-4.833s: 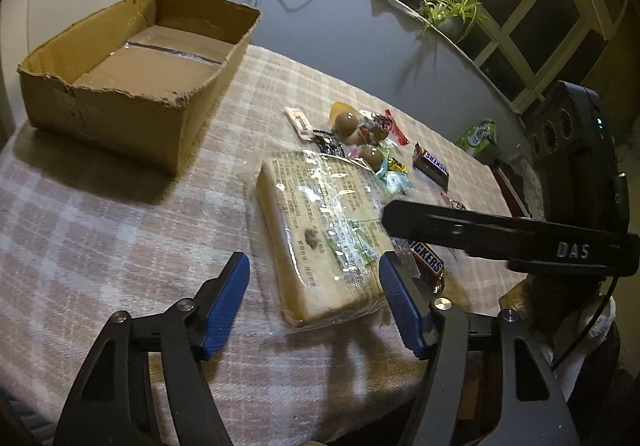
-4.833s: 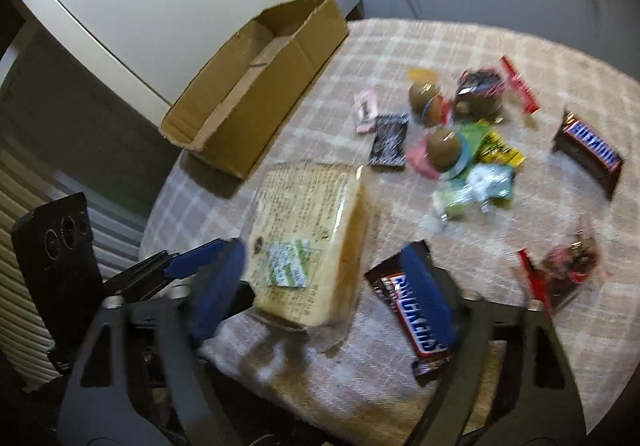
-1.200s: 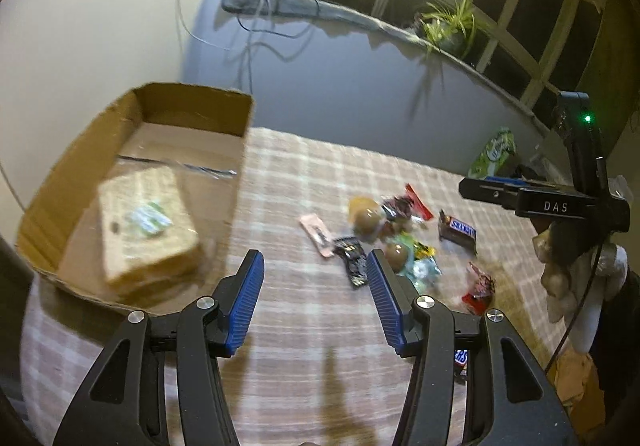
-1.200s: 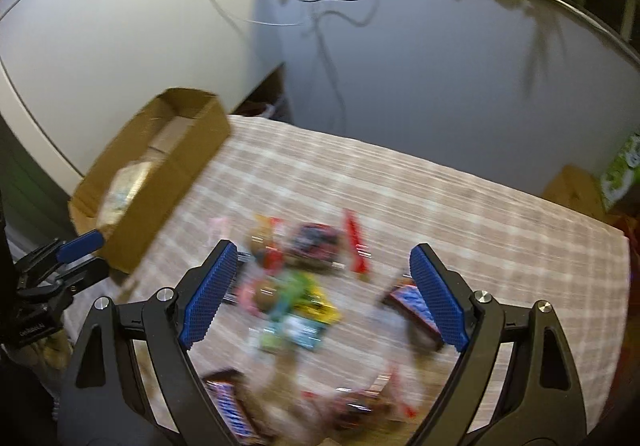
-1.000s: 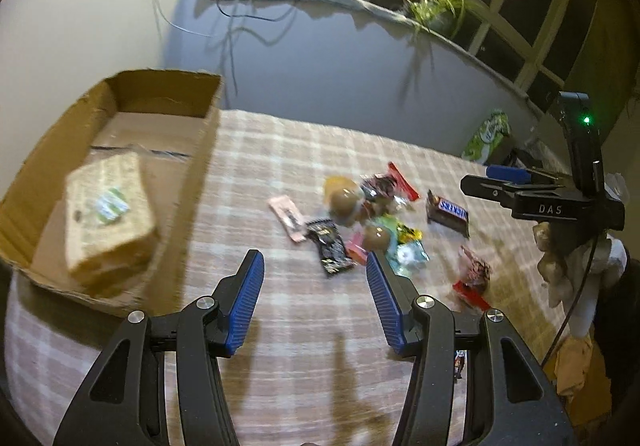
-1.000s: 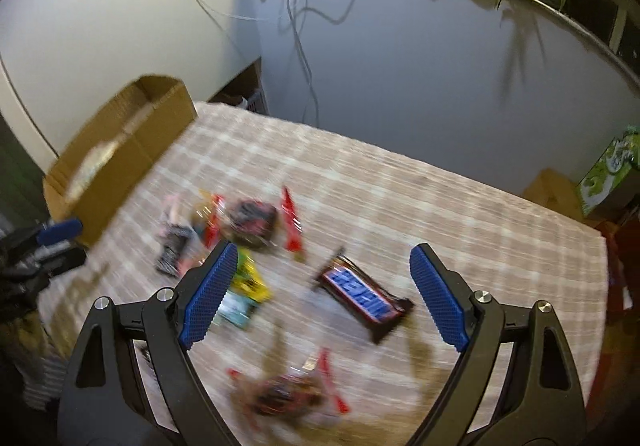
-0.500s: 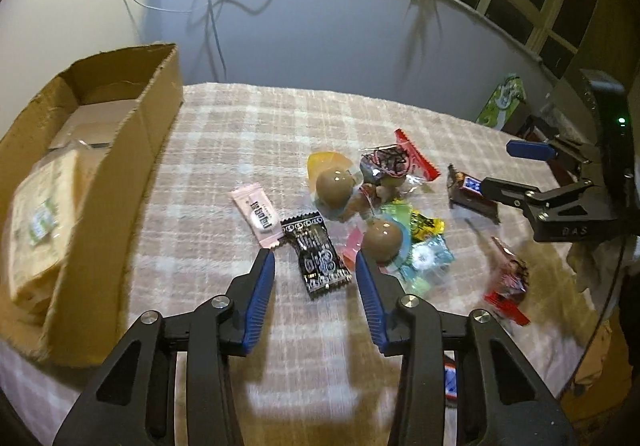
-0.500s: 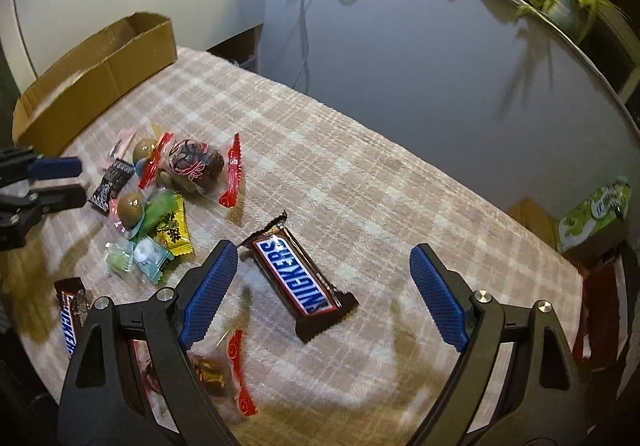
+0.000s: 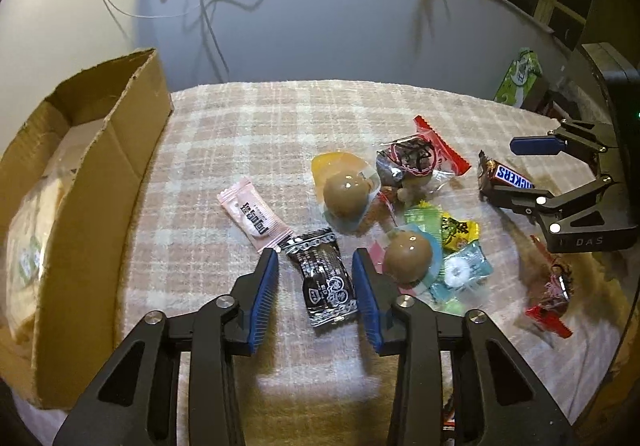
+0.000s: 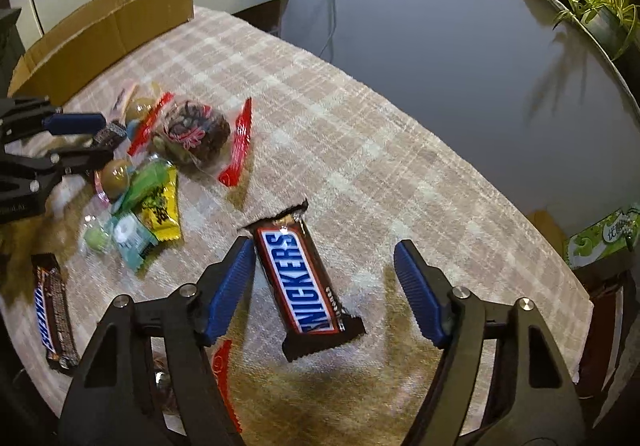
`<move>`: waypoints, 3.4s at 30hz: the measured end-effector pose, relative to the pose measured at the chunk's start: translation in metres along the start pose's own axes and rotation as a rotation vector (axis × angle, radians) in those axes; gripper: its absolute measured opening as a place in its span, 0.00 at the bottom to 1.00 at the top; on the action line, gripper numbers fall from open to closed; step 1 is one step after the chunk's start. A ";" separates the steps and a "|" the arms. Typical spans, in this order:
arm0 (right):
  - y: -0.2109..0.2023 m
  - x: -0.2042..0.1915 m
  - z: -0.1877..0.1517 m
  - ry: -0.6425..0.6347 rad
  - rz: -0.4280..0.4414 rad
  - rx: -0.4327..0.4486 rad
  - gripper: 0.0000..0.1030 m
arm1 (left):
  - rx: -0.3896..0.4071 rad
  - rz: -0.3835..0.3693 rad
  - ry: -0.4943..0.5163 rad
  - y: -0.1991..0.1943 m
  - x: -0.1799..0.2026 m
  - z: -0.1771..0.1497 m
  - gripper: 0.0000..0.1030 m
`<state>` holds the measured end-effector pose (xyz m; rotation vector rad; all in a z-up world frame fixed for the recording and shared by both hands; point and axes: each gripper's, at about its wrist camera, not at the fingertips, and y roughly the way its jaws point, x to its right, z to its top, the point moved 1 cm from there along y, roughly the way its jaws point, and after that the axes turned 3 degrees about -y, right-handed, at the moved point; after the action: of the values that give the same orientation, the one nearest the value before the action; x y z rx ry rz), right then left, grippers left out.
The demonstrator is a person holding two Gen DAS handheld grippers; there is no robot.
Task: Organize snacks
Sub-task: 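Grasp the black candy packet with the left tool while the right tool grasps a Snickers bar, then carry the black packet and Snickers bar into the box and release both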
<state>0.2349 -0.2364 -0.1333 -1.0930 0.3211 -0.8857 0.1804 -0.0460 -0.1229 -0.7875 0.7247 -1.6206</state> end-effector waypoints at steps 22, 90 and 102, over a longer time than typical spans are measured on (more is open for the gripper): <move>-0.012 -0.003 -0.007 0.080 0.099 -0.025 0.29 | 0.035 -0.039 0.011 -0.017 0.002 -0.008 0.22; -0.010 -0.200 0.222 -0.099 0.294 0.181 0.57 | 0.225 0.063 -0.257 -0.103 -0.181 -0.010 0.36; -0.036 -0.174 0.205 -0.053 0.275 0.213 0.71 | 0.244 0.054 -0.255 -0.116 -0.166 -0.013 0.38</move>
<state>0.2375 0.0181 -0.0412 -0.8500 0.3168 -0.6286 0.1265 0.1385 -0.0562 -0.7716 0.3563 -1.4919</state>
